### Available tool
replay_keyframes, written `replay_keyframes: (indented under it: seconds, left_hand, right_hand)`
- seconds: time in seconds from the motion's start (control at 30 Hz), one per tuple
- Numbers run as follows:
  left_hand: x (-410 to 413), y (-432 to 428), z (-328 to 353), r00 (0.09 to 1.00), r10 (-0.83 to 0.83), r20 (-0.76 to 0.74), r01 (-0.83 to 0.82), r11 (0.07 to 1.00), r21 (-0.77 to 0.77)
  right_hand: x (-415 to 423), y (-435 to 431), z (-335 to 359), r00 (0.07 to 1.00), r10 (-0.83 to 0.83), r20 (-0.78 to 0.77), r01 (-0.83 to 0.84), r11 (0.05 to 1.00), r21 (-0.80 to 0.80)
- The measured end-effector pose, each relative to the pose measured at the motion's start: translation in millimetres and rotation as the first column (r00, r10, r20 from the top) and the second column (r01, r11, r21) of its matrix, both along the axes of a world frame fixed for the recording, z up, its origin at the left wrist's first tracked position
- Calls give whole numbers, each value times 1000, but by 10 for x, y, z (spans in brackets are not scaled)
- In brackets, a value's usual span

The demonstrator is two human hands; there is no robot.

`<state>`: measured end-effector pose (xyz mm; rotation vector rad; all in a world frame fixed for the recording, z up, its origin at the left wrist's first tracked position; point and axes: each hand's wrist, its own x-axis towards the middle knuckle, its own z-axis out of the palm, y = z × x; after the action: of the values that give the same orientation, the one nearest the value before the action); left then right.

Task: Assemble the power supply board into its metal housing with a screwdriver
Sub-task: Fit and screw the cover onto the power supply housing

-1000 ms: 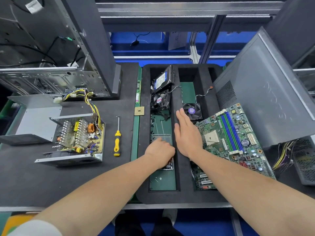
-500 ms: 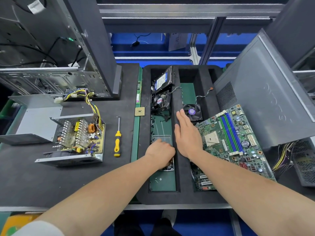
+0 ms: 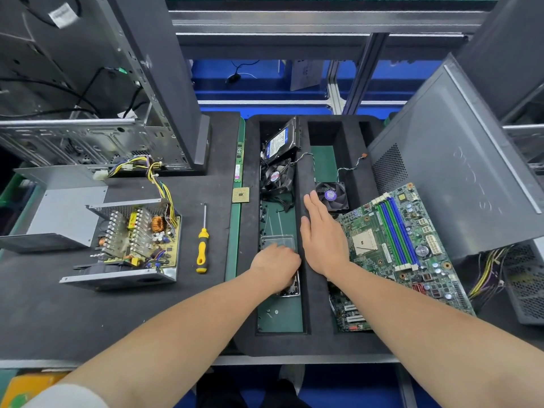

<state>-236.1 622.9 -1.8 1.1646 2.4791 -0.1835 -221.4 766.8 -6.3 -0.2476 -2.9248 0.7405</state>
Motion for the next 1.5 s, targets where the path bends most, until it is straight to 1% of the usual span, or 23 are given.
replay_keyframes:
  seconds: [0.1,0.2,0.33,0.4,0.5,0.53,0.57,0.63,0.67,0.73,0.77,0.83,0.9,0.93,1.03,1.1,1.13,1.2,1.27,1.33,1.4,1.43,1.5]
  left_hand:
    - [-46,3,131,982,119,145,-127,991,48]
    - [-148,-31,358,971,159,178,-174,982,69]
    - [-306,-238,707,936,282,210,-309,945,106]
    - [-380,-405,866,914,327,239,-378,901,214]
    - [-487,-732,1144,855,401,328,-515,726,455]
    - [-530,-869,1244,833,425,354,-552,664,504]
    - [-584,-1024,1332,813,449,370,-582,611,537]
    - [-697,-1370,1480,780,500,378,-620,528,581]
    - [-746,-1553,1543,763,522,380,-633,488,600]
    - [-805,-1918,1627,729,545,414,-659,395,641]
    - [-818,-2092,1641,705,542,458,-680,333,653]
    - [-823,-2408,1639,651,510,562,-729,212,651]
    - [-828,-2679,1593,617,484,620,-757,152,635]
    - [-831,-2791,1561,606,475,638,-766,132,630]
    - [-876,-3049,1447,555,436,708,-802,56,595]
    - [-936,-3152,1395,513,373,773,-829,-19,559]
    - [-974,-3193,1381,490,331,806,-842,-61,537]
    - [-1055,-3268,1379,443,252,860,-864,-134,485]
    - [-1134,-3338,1395,403,199,893,-884,-167,437]
    - [-1205,-3402,1396,376,158,913,-900,-172,400]
    - [-1248,-3449,1384,334,88,938,-921,-181,345]
    - [-1258,-3471,1375,309,42,950,-932,-187,311]
    - [-1270,-3509,1354,269,-50,962,-947,-194,255]
  right_hand:
    - [2,6,2,1000,1,-6,-1,1000,10]
    - [9,20,-9,1000,0,-9,0,1000,19]
    - [2,-4,2,1000,0,8,0,999,42]
    - [-20,-15,34,1000,-5,17,3,994,108]
    - [-144,-115,226,1000,-10,0,10,962,272]
    - [-200,-220,336,1000,9,-11,-6,958,286]
    - [-247,-367,452,998,49,-25,-41,962,269]
    - [-306,-746,656,985,169,-17,-164,971,172]
    - [-318,-959,724,972,229,42,-232,969,86]
    - [-312,-1370,797,910,341,234,-323,940,-111]
    - [-304,-1542,805,870,385,309,-358,923,-141]
    - [-289,-1796,795,830,405,383,-409,909,-73]
    - [-320,-1939,756,854,345,389,-369,929,-13]
    - [-359,-1982,731,872,307,382,-321,947,-27]
    - [-490,-2034,730,941,137,308,-75,976,-202]
    - [-555,-2029,777,985,-1,173,65,929,-364]
    - [-575,-2033,816,994,-43,100,84,886,-456]
    - [-596,-2058,921,995,-96,-26,60,786,-615]
    - [-622,-2111,1058,981,-154,-115,22,684,-729]
    - [-669,-2199,1208,971,-189,-146,-11,575,-818]
    - [-717,-2321,1334,980,-153,-129,-40,484,-874]
    - [-740,-2391,1381,985,-117,-125,-59,456,-888]
    - [-769,-2546,1452,990,-45,-134,-101,441,-892]
